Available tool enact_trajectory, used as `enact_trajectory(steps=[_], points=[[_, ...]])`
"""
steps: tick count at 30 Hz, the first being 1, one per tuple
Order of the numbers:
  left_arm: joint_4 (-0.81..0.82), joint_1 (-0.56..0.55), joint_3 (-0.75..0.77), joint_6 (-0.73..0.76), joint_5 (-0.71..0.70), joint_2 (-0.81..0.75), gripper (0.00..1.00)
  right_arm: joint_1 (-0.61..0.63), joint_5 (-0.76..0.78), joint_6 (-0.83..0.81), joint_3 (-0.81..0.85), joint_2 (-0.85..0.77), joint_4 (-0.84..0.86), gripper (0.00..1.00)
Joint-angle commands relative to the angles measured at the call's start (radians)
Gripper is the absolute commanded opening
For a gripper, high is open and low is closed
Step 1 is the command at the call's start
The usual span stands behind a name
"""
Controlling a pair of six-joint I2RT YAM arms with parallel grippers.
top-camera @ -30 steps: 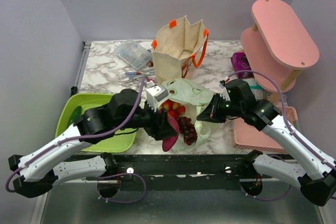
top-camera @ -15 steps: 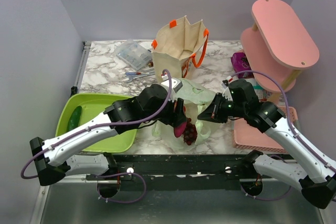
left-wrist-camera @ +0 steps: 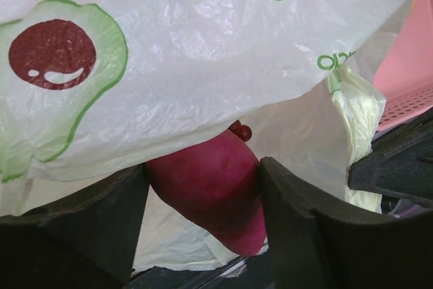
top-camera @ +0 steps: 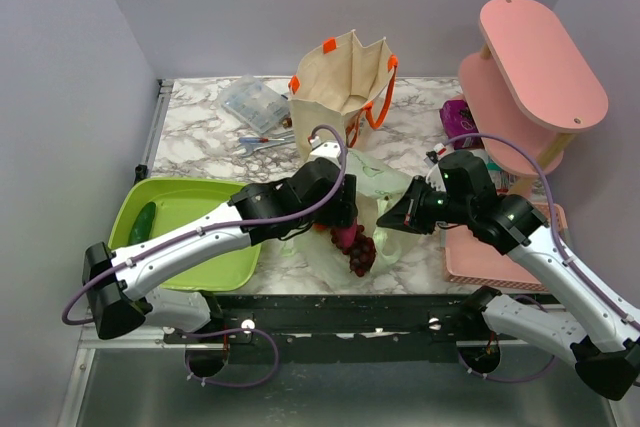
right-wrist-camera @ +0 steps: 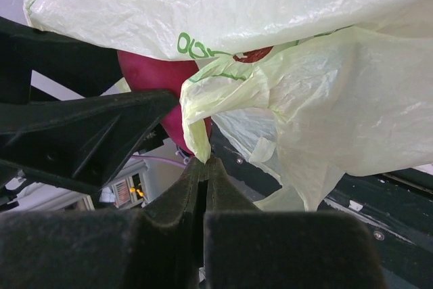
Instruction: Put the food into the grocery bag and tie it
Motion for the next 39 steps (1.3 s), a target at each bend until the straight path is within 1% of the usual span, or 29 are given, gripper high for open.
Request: enact_trajectory(steps=[1, 3, 4, 5, 6, 7, 12, 13, 15, 18, 20, 22, 27, 30, 34, 36, 39], points=[[-0.039, -0.002, 0.061, -0.043, -0.035, 0.012, 0.71, 0.003, 0.009, 0.004, 0.018, -0.013, -0.030, 0.01], [-0.100, -0.014, 0.108, -0.057, -0.050, 0.012, 0.75, 0.004, 0.011, 0.003, 0.017, -0.013, -0.029, 0.01], [-0.131, -0.024, 0.136, -0.060, -0.065, 0.008, 0.83, 0.003, 0.009, 0.003, 0.017, -0.011, -0.029, 0.01], [-0.168, -0.035, 0.160, -0.065, -0.079, 0.005, 0.93, 0.004, 0.010, 0.002, 0.017, -0.010, -0.029, 0.01], [-0.193, -0.044, 0.190, -0.066, -0.088, 0.002, 0.97, 0.004, 0.011, 0.001, 0.018, -0.007, -0.028, 0.01], [-0.221, -0.050, 0.210, -0.071, -0.093, -0.003, 0.99, 0.004, 0.011, 0.001, 0.015, -0.008, -0.027, 0.01], [-0.344, -0.076, 0.276, -0.107, -0.125, -0.058, 0.99, 0.003, 0.006, -0.002, 0.013, 0.003, -0.017, 0.01], [-0.363, -0.082, 0.283, -0.113, -0.132, -0.078, 0.98, 0.004, 0.006, -0.002, 0.012, 0.003, -0.018, 0.01], [-0.416, -0.086, 0.291, -0.125, -0.156, -0.116, 0.94, 0.004, 0.008, -0.002, 0.012, 0.000, -0.018, 0.01], [-0.525, -0.087, 0.299, -0.150, -0.203, -0.162, 0.91, 0.003, 0.009, -0.002, 0.009, -0.001, -0.017, 0.01], [-0.569, -0.088, 0.280, -0.160, -0.222, -0.203, 0.89, 0.003, 0.007, -0.001, 0.006, 0.000, -0.015, 0.01], [-0.566, -0.088, 0.226, -0.157, -0.210, -0.249, 0.87, 0.004, 0.005, -0.001, 0.004, 0.002, -0.009, 0.01], [-0.483, -0.088, 0.064, -0.177, -0.138, -0.349, 0.77, 0.004, 0.003, 0.001, 0.003, 0.007, -0.006, 0.01], [-0.402, -0.088, -0.053, -0.199, -0.088, -0.396, 0.74, 0.004, 0.004, 0.001, -0.001, 0.005, -0.006, 0.01], [-0.192, -0.089, -0.203, -0.218, 0.006, -0.458, 0.71, 0.003, 0.004, 0.004, -0.009, 0.006, -0.006, 0.01], [-0.125, -0.089, -0.244, -0.225, 0.020, -0.466, 0.68, 0.004, 0.005, 0.008, -0.011, 0.004, -0.003, 0.01], [-0.114, -0.088, -0.252, -0.229, -0.001, -0.437, 0.62, 0.004, 0.003, 0.011, -0.011, 0.005, -0.003, 0.01]])
